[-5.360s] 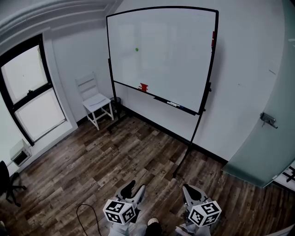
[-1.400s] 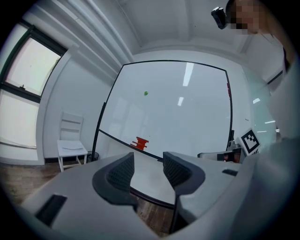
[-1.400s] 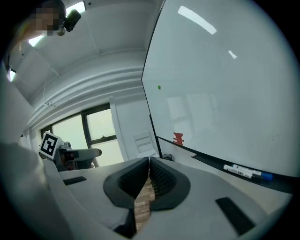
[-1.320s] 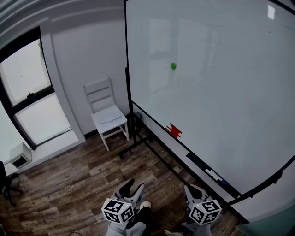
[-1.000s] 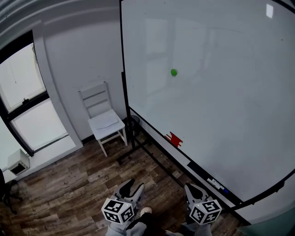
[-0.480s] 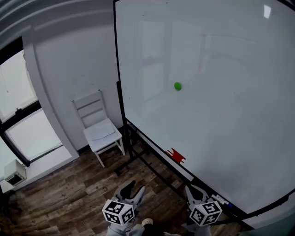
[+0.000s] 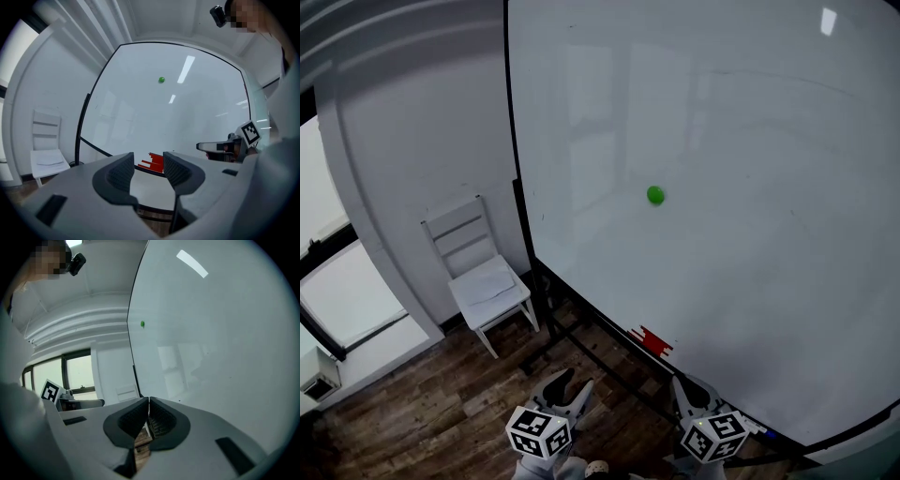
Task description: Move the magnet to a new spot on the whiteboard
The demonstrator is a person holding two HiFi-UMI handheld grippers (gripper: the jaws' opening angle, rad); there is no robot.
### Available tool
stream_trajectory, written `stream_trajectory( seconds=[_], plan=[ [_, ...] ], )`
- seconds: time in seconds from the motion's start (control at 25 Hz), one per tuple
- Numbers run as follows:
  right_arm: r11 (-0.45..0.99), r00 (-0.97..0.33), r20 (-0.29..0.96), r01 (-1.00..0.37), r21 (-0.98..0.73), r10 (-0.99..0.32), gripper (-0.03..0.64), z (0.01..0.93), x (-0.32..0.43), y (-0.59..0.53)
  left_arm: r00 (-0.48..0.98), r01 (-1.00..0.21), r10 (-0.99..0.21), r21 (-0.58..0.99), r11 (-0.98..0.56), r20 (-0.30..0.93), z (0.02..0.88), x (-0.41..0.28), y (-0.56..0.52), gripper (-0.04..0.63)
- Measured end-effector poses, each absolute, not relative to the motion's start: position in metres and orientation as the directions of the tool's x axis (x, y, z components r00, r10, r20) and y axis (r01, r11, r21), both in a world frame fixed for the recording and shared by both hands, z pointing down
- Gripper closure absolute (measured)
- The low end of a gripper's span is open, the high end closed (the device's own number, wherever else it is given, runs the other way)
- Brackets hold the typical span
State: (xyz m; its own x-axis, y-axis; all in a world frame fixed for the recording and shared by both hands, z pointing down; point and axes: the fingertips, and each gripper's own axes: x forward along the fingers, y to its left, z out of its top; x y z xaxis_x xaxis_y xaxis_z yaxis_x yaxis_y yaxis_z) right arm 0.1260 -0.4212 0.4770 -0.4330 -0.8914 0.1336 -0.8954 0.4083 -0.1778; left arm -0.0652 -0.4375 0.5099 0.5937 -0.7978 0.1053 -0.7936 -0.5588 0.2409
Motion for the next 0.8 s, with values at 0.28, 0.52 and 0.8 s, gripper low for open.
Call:
stream_trajectory(
  seconds=[0.28,0.52,0.8],
  plan=[
    [0.386,-0.408,0.121,-0.907,-0.168,-0.905,0.588,0.468,0.135,-0.429,0.628,-0.765,-0.772,0.259,-0.589,0.101,0.509,-0.041,-0.456,0.407],
    [0.379,-0.393,0.093,-0.914,-0.143,-0.915,0.588,0.445,0.145,-0.431,0.646,-0.745,-0.760,0.272,-0.609,0.067,0.489,-0.015,-0.461,0.407],
    [0.417,-0.432,0.108,-0.898,-0.141,-0.895,0.588,0.439,0.151,-0.431,0.623,-0.756,-0.782,0.278,-0.592,0.030,0.469,0.004,-0.473,0.407]
  ],
)
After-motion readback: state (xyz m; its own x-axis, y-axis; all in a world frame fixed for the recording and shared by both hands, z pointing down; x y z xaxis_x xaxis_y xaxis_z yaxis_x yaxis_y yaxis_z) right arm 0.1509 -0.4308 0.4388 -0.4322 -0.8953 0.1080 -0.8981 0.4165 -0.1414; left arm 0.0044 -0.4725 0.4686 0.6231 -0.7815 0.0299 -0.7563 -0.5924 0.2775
